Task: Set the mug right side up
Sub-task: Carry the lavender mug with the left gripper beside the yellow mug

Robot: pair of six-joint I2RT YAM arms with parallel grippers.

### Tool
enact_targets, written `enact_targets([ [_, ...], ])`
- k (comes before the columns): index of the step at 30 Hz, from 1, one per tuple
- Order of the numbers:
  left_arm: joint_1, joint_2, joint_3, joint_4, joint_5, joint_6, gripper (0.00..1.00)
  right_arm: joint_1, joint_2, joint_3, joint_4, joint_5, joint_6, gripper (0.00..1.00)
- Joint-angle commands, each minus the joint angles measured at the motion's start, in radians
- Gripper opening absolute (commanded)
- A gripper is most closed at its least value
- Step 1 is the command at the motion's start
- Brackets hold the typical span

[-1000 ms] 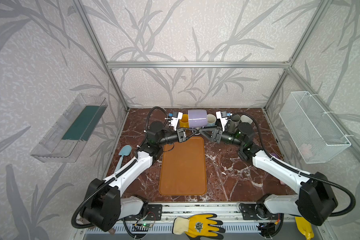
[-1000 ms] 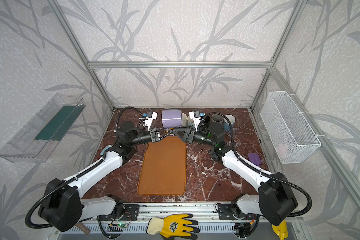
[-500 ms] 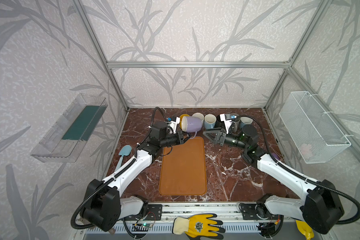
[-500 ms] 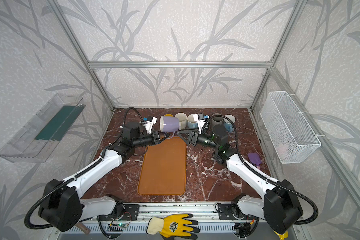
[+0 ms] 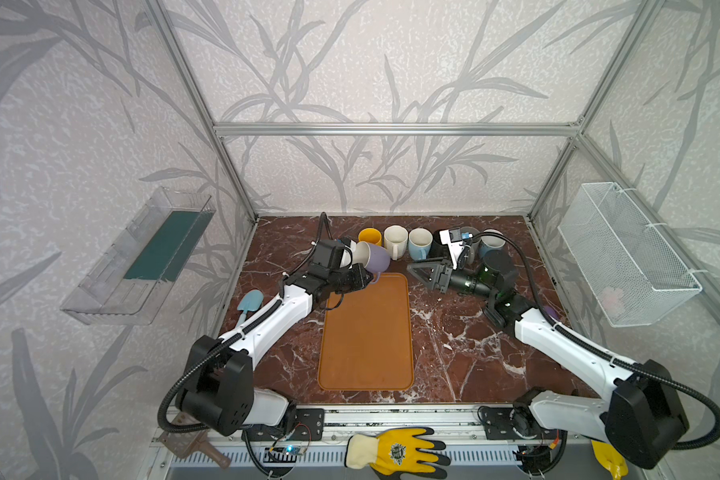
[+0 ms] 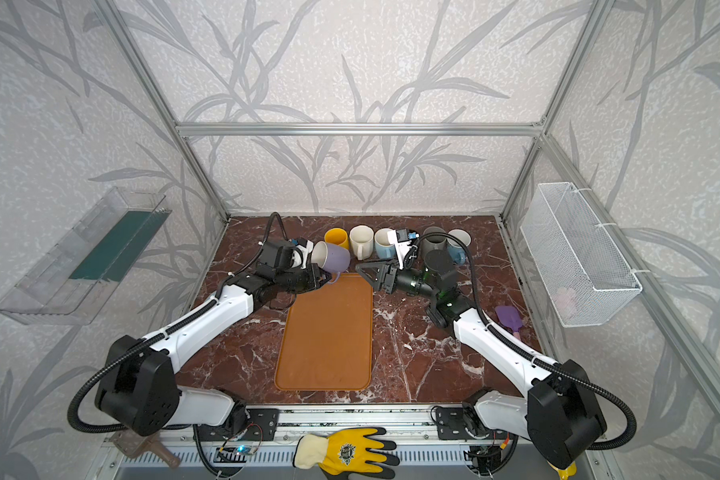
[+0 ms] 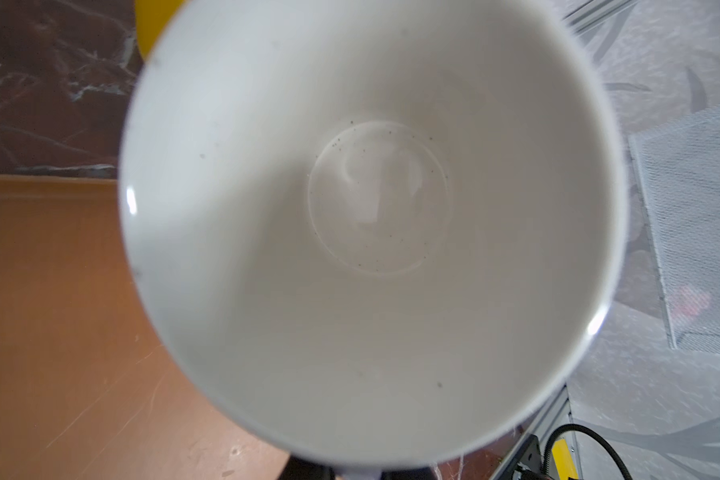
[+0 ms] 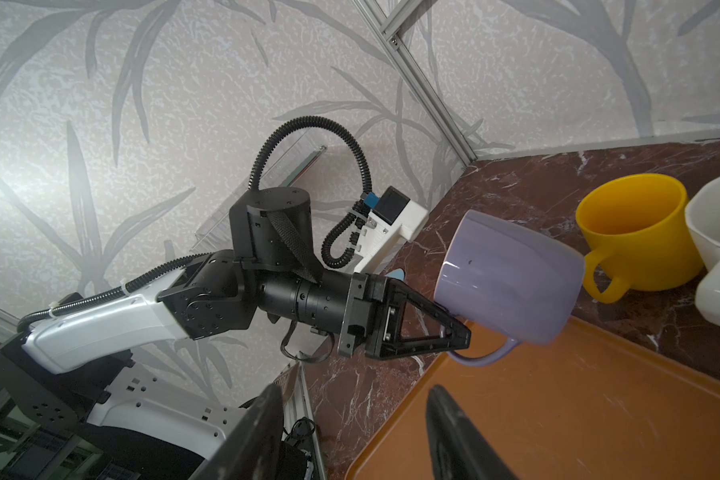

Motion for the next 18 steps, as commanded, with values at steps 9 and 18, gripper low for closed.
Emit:
enact_targets([
  [9,0.002,0.003,0.143,-0.234,-0.309,0.095,0.00,-0.010,-0.028,-0.012,-0.021,0.003,-0.027,0.54],
  [18,0.002,0.055,0.238,-0.439,-0.504,0.119,0.00,-0.011,-0.025,-0.015,-0.035,0.000,-0.031,0.53],
])
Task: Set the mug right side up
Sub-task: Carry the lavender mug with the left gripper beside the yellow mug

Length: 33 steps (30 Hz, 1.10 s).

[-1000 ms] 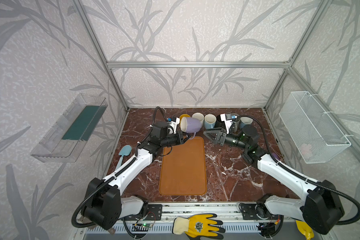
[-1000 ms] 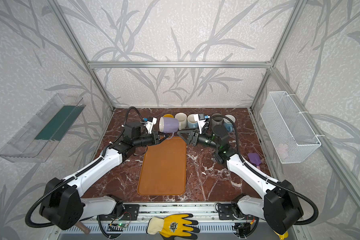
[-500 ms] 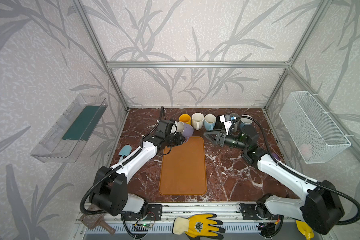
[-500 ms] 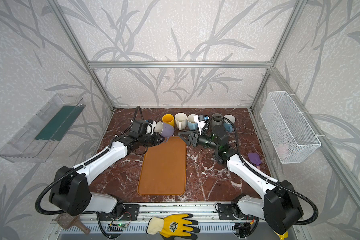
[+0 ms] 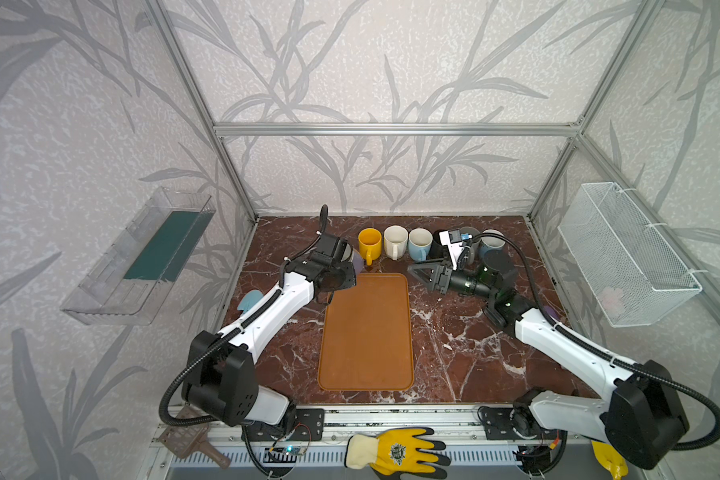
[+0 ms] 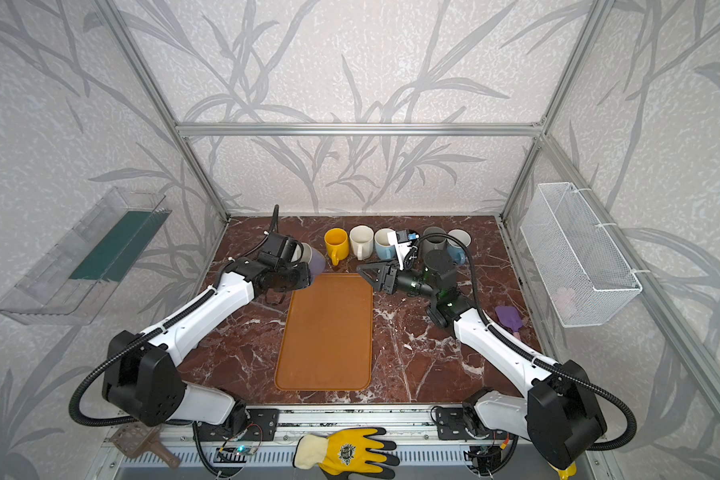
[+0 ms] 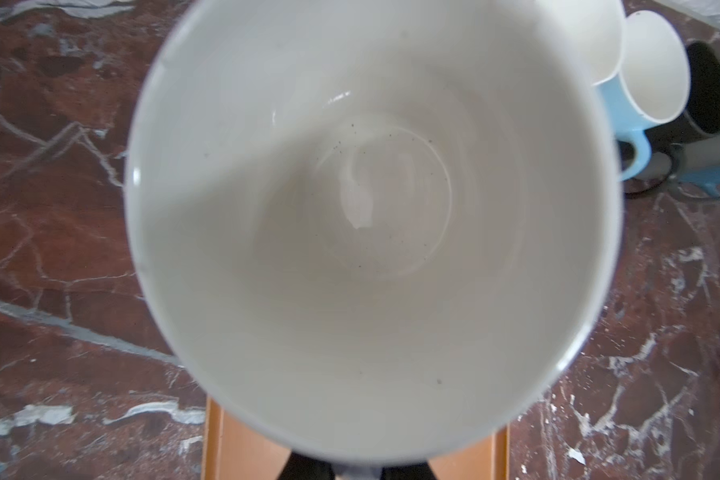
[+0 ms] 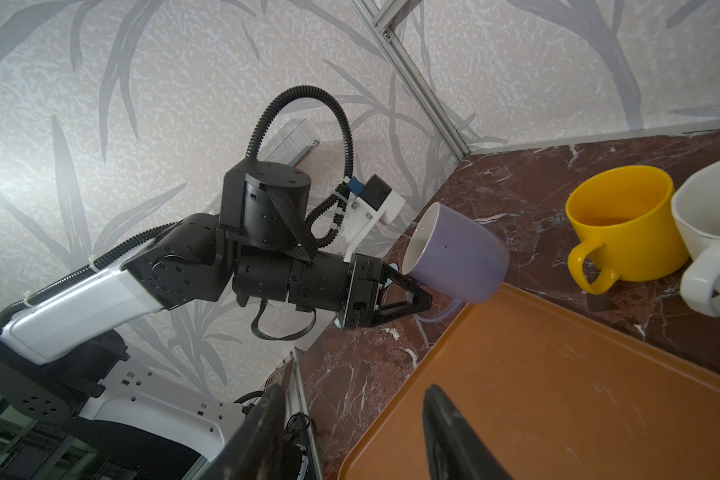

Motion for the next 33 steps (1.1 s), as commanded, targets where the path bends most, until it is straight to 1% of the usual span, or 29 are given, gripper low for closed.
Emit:
enact_targets([
  [1,0.001,0.014,0.070,-0.074,-0.125,0.040,0.00,-0.005,-0.024,-0.015,-0.013,0.000,-0.017,0.53],
  [8,0.002,0.110,0.183,-0.164,-0.170,0.111,0.00,-0.005,-0.026,-0.018,-0.018,-0.002,-0.018,0.53],
  [16,0.014,0.278,0.359,-0.257,-0.207,0.161,0.00,-0.006,-0.045,-0.032,-0.034,0.002,-0.024,0.52],
  [25,0.060,0.403,0.470,-0.262,-0.172,0.194,0.00,-0.008,-0.082,-0.038,-0.076,0.012,-0.042,0.52],
  [33,0.094,0.510,0.570,-0.286,-0.145,0.222,0.00,-0.008,-0.083,-0.038,-0.081,0.012,-0.043,0.52],
])
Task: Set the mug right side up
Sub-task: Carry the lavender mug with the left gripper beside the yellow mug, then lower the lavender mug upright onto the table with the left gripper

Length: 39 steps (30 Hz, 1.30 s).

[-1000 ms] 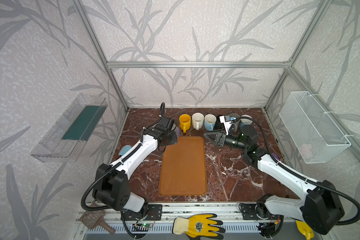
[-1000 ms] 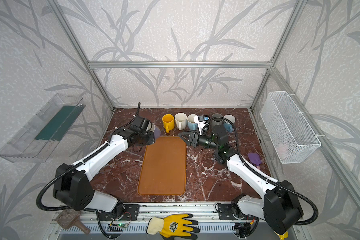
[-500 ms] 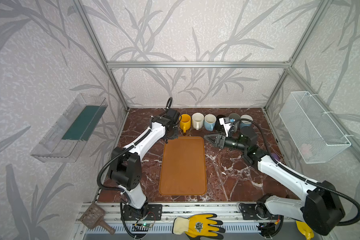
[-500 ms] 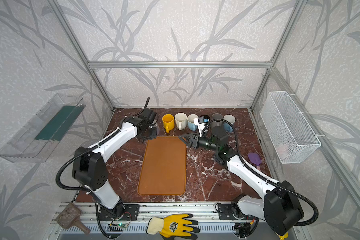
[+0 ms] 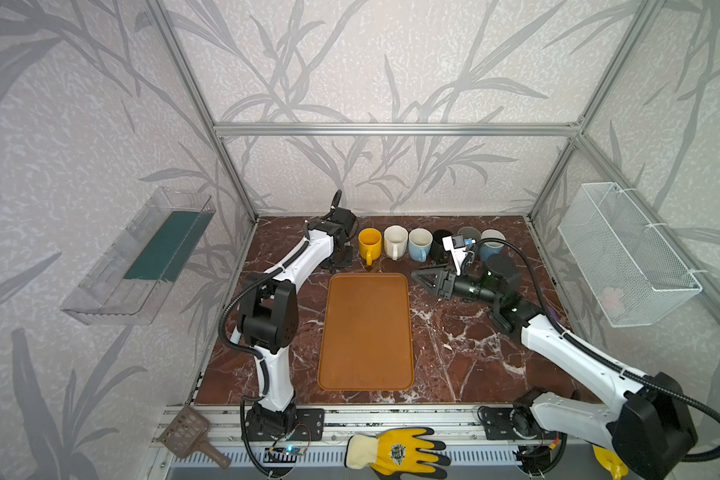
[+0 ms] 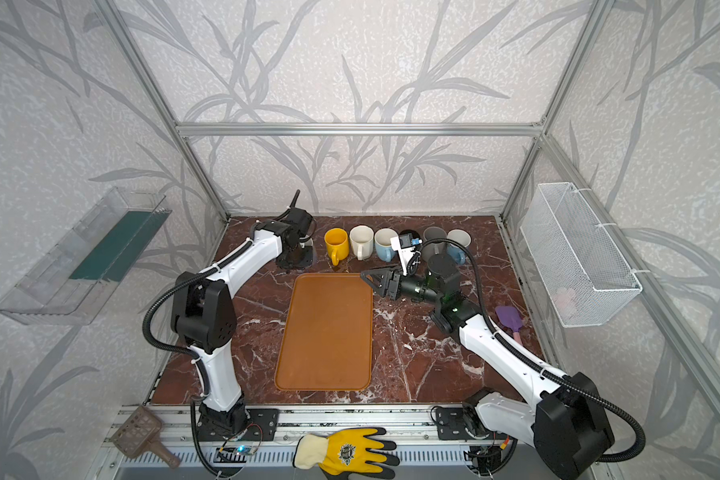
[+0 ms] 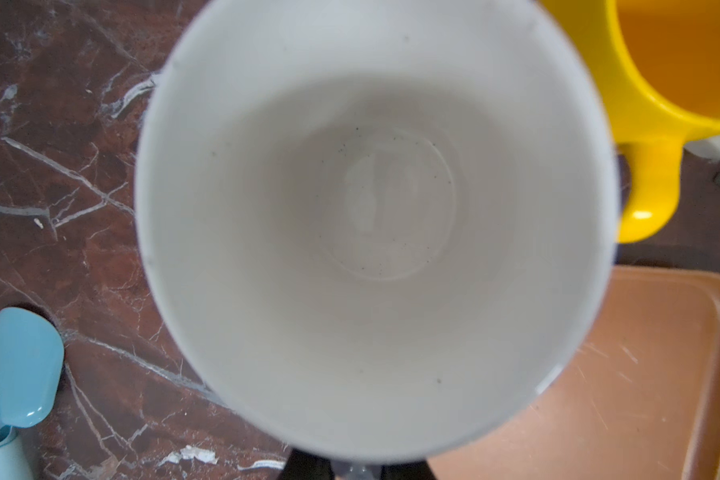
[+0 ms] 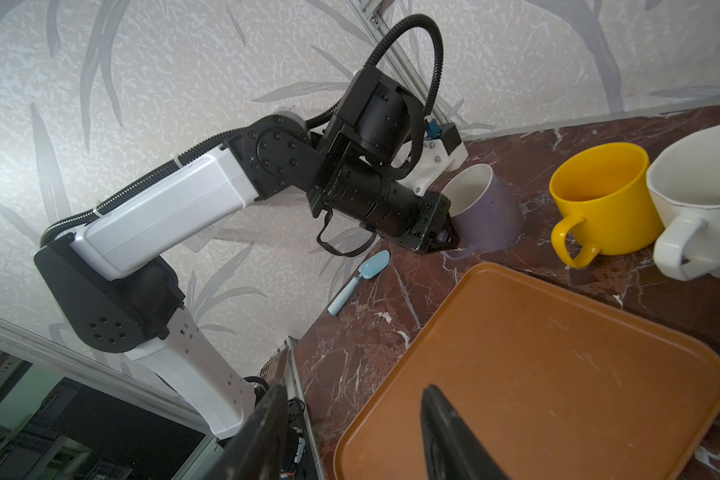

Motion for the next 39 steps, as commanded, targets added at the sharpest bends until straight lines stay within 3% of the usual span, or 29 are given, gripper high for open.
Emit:
enact_targets([
  [1,0.007,0.024,0.077,-0.016,-0.008,0.027,0.00,-0.003,-0.017,-0.006,0.002,0.003,-0.015,0.52],
  [26,0.018,0.227,0.291,-0.061,-0.031,0.026,0.00,-0.003,-0.025,0.003,-0.025,0.010,-0.029,0.52],
  [39,0.018,0.269,0.315,-0.073,-0.030,0.029,0.00,-0.004,-0.032,0.003,-0.031,0.012,-0.032,0.52],
])
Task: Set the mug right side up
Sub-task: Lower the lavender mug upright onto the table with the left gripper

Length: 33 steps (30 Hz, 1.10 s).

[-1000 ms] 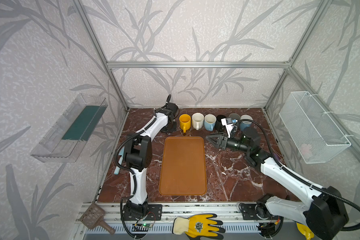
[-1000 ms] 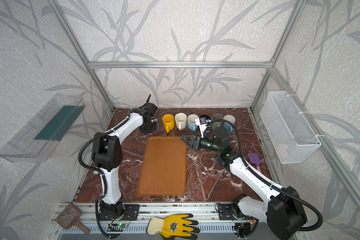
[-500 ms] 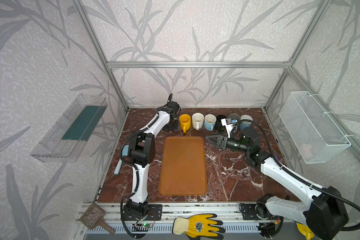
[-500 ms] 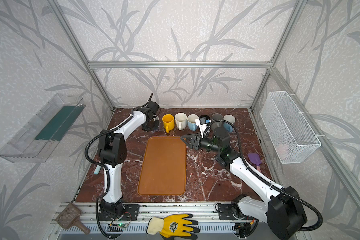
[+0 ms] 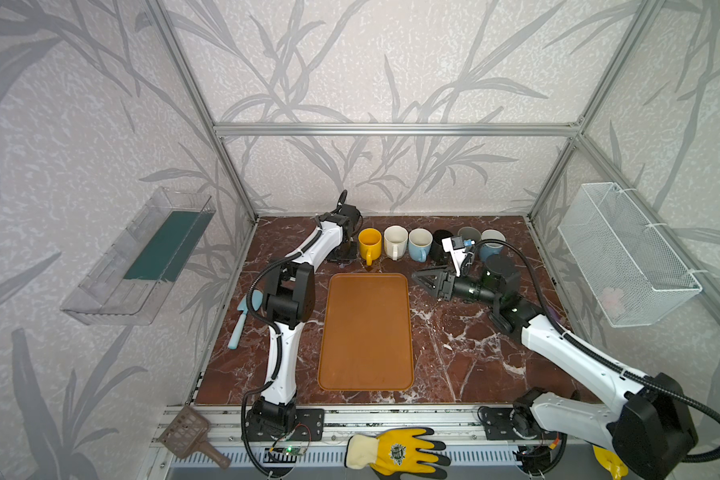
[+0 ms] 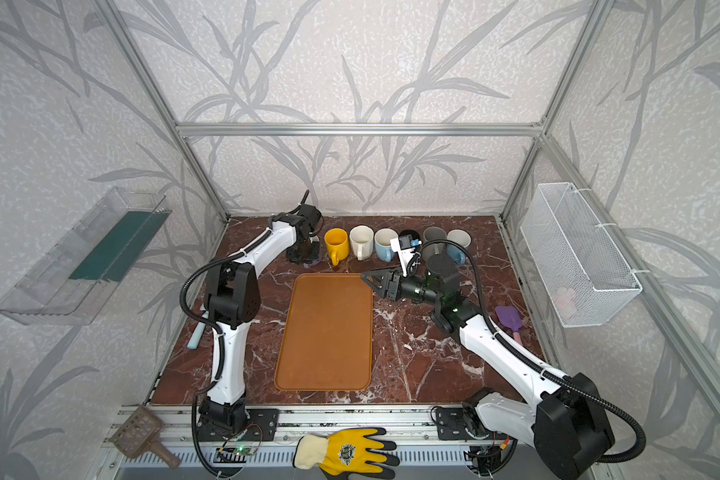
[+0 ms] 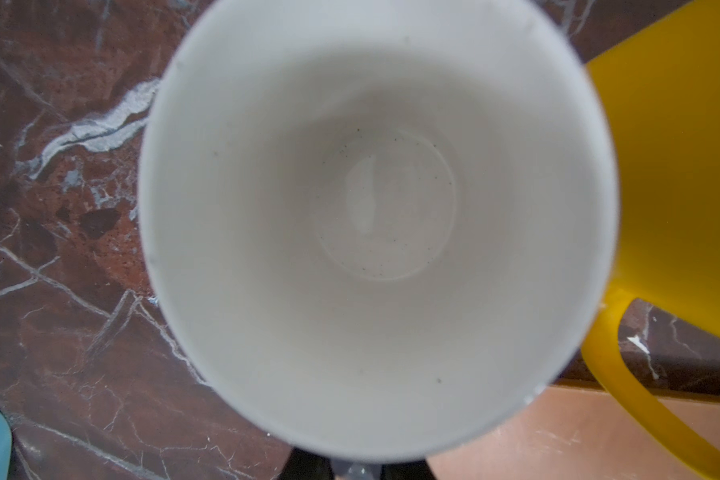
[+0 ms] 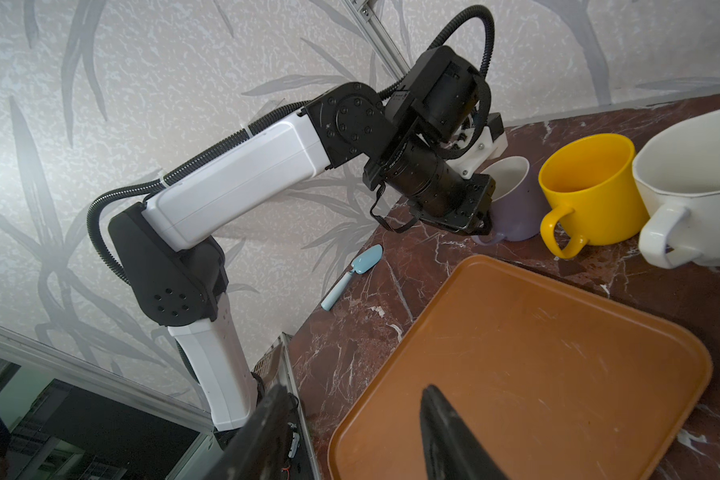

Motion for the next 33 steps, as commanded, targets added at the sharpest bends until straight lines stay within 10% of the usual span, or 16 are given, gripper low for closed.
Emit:
enact_targets([
  [1,0.004,-0.003,0.047,-0.008,-0.036,0.020,0.00,-0.003,-0.029,0.003,-0.002,0.002,-0.014,0.52],
  [33,0.002,0.047,0.102,-0.056,-0.038,0.026,0.03,-0.004,-0.037,-0.001,-0.005,0.004,-0.013,0.52],
])
